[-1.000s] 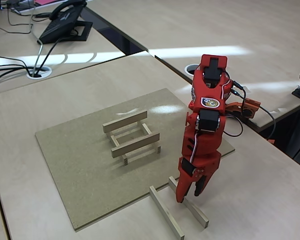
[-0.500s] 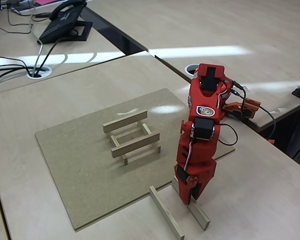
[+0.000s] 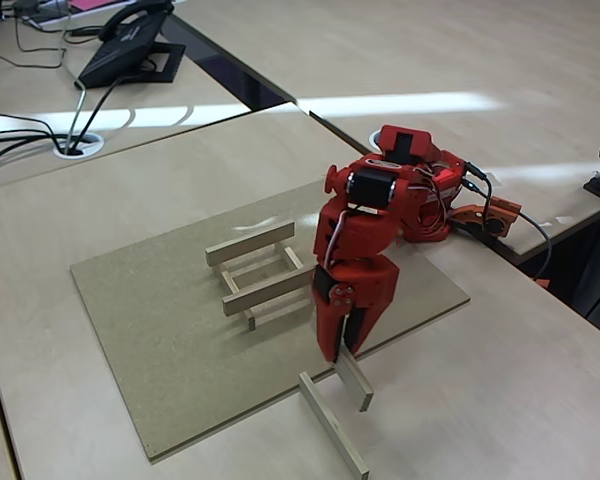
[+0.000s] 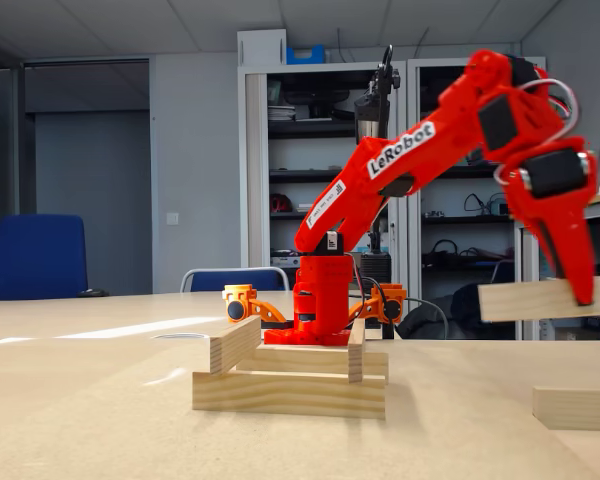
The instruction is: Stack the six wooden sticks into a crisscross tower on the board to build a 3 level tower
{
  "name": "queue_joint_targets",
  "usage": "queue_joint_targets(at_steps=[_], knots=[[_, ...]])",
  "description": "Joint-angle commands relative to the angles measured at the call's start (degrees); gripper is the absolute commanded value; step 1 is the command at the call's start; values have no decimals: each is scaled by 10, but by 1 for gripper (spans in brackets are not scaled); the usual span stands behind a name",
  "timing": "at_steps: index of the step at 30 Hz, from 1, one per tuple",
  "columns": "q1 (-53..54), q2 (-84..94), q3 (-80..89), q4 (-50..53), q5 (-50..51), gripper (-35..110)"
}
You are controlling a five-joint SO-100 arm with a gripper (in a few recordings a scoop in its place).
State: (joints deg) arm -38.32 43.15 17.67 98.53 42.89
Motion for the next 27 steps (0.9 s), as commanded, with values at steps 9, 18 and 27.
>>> queue_joint_targets(at_steps=[9,18,27], knots=[[139,236,251,-18,-139,0],[239,312,336,19,-242,0],[322,248,325,12,-360,0]])
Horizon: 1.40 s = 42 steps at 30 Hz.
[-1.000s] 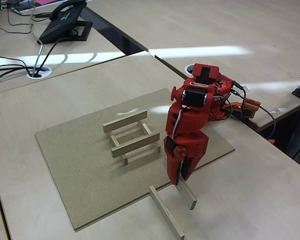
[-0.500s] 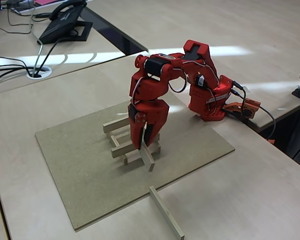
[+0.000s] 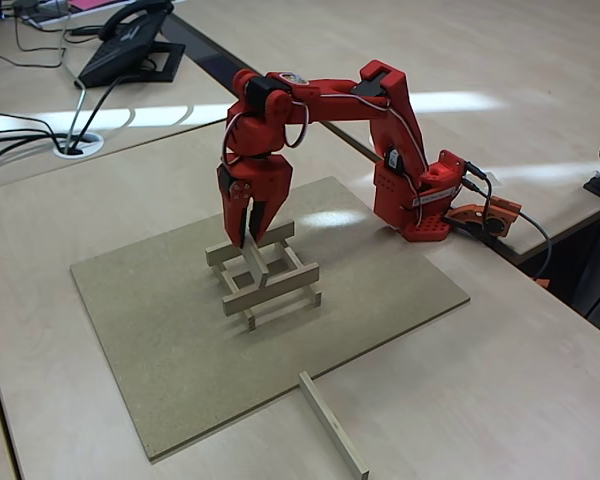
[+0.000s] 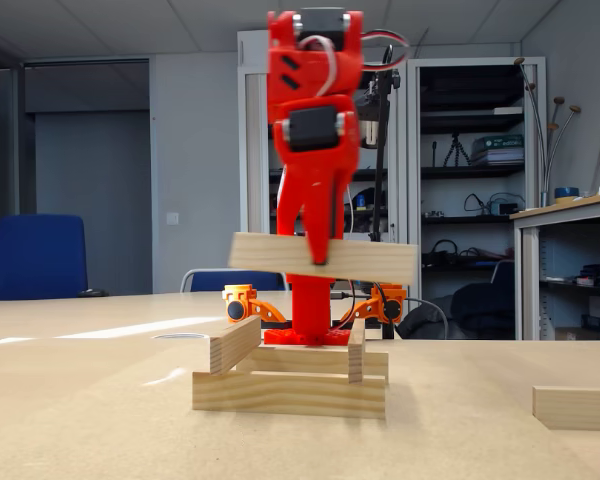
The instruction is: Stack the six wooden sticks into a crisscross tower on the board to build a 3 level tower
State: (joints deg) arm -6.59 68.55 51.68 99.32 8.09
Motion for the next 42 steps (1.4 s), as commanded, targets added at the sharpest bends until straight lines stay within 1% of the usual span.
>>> queue_joint_targets(at_steps=[1,10,22,32,42], knots=[[5,-17,-22,4,-16,0],[4,-65,-40,-11,-12,0],[8,-92,-62,-4,-16,0],[9,-100,-65,20,-2,15],[5,-73,-69,38,25,21]])
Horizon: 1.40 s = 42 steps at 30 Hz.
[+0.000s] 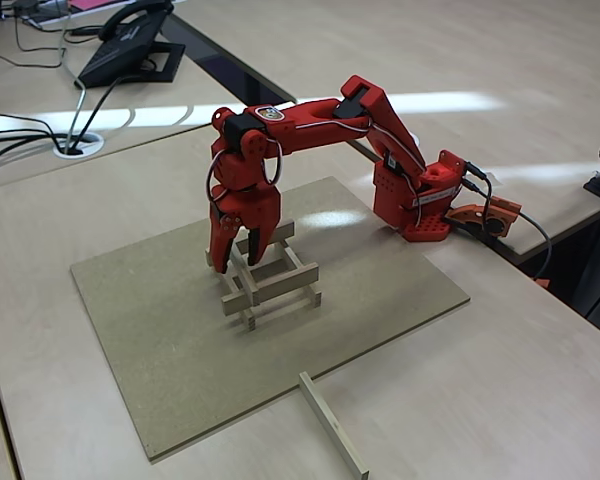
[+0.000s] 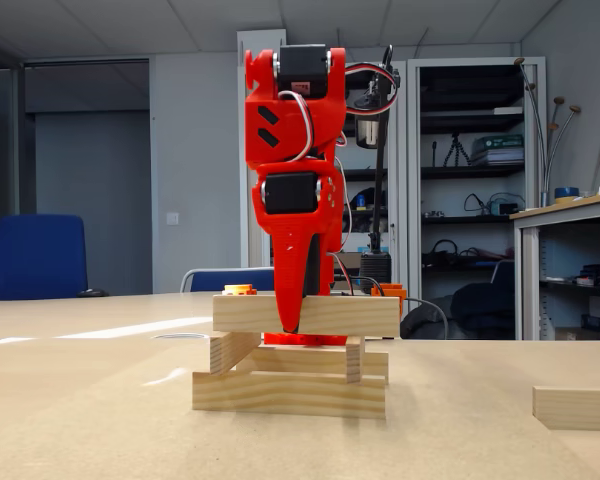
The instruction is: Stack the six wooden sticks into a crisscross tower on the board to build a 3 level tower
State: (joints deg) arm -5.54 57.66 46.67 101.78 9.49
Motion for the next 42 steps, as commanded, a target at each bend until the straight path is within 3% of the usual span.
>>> queue_joint_targets(at_steps=[1,11,19,29,42], knots=[[-5,40,-24,14,11,21],[-43,110,-48,22,46,21],[-134,107,-47,16,137,20],[-272,-20,-141,-42,284,19],[-347,-185,-265,-134,362,19]])
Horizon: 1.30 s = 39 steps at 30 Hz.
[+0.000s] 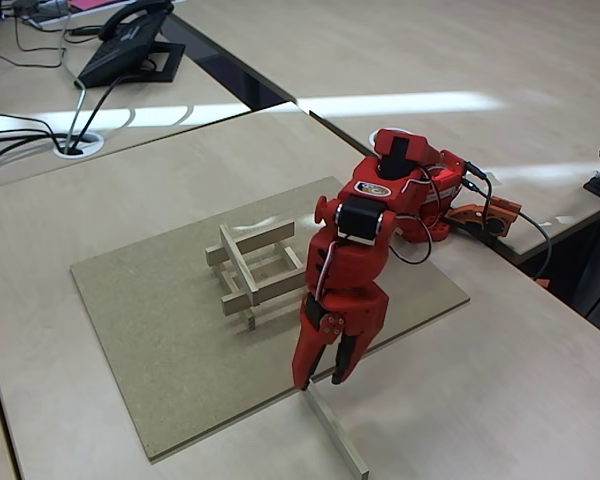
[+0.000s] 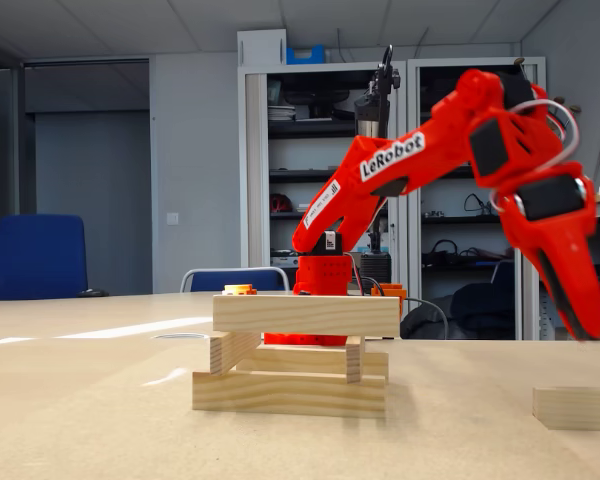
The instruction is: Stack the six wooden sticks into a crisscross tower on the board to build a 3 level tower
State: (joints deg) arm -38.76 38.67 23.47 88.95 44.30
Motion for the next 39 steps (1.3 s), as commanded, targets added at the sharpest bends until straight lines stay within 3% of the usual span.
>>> queue_joint_targets(at_steps=[1,27,39], knots=[[-18,-2,-40,-6,17,19],[-16,-180,-245,1,28,15],[-10,-216,-305,25,46,0]])
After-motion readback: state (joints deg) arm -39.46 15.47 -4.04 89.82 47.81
